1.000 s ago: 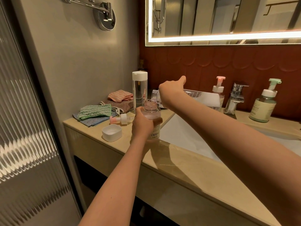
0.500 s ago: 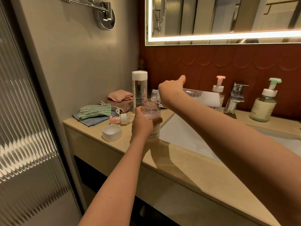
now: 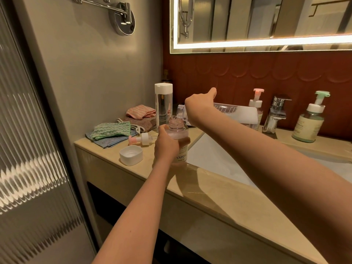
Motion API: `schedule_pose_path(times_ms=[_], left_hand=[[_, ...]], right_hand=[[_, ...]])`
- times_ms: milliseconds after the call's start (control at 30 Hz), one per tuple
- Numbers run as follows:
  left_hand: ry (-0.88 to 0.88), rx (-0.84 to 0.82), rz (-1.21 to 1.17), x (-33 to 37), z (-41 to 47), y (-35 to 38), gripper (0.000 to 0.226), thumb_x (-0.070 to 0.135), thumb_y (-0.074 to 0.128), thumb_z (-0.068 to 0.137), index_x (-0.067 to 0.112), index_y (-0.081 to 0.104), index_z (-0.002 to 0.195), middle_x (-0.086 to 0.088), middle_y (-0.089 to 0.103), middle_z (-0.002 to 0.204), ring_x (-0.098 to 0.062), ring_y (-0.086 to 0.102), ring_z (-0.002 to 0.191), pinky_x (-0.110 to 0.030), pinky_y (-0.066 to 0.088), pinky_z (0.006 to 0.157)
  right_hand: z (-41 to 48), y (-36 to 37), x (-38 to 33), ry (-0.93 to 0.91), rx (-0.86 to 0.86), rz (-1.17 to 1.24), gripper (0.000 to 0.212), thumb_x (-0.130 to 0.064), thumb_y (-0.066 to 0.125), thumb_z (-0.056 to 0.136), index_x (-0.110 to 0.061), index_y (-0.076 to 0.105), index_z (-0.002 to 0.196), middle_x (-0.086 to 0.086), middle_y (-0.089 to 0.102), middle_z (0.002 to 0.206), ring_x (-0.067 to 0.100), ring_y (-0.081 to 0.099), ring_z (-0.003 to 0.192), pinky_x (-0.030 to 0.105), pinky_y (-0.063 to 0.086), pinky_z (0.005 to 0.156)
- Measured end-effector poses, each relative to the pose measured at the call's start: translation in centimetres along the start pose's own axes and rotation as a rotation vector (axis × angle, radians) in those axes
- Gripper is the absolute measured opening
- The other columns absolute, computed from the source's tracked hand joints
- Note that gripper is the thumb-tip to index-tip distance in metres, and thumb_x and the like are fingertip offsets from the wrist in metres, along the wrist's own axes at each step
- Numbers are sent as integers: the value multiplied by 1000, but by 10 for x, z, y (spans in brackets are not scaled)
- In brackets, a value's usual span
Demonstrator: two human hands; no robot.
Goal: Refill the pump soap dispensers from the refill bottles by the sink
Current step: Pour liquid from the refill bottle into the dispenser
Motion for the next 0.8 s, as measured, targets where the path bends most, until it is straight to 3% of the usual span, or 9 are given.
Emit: schedule_pose_path(times_ms=[200,800], left_hand=[[-8,0,-2,0,-1,0,75,28,73,78,23,28,136,-7,49,134,-30,46,122,-44,42,93],[-16,1,-3,1,0,0,74,27,74,77,22,29,136,-7,49,133,-30,47,122,-43,42,93]], right_hand=[[-1,-1,0,-10,8,-9,9,-16,57,89,-12,50,91,3,54,89,23,49,91,44,28,98],[0,0,-1,-6,7,-15,9,-17,58,89,-12,50,92,4,55,90,25,55,102,43,28,98]])
Point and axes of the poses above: each hand's wrist, its own z-axis towards the middle knuckle, its own y-axis out of the palm, x = y × z, the point moved 7 cm from there along z, towards the middle knuckle
